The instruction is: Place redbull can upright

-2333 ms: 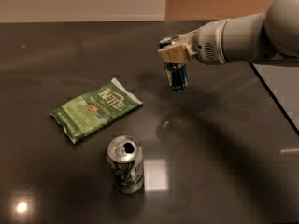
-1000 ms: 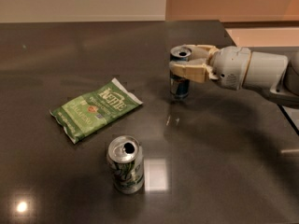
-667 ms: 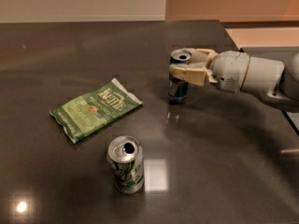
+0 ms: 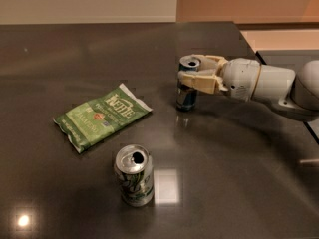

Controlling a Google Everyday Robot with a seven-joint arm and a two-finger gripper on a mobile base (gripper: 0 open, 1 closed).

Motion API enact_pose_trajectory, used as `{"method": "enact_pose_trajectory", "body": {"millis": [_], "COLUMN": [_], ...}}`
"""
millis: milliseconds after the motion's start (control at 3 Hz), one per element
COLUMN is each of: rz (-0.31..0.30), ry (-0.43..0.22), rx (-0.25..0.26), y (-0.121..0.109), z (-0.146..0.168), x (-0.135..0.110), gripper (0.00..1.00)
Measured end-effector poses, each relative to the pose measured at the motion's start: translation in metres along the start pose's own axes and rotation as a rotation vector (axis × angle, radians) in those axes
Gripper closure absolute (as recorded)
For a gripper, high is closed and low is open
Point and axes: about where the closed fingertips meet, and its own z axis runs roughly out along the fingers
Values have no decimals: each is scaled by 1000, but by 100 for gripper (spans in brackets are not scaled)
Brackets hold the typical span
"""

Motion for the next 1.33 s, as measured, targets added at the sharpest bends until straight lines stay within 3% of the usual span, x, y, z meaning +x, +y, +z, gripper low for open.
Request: {"method": "enact_pose_trajectory", "body": {"millis": [667, 1000, 1333], "rz": [-18, -18, -18], "ry": [20, 19, 19], "rx": [21, 17, 17], "y": [-1, 1, 1], "z": [3, 5, 5], "x": [7, 7, 7], "gripper": [15, 0, 0]}}
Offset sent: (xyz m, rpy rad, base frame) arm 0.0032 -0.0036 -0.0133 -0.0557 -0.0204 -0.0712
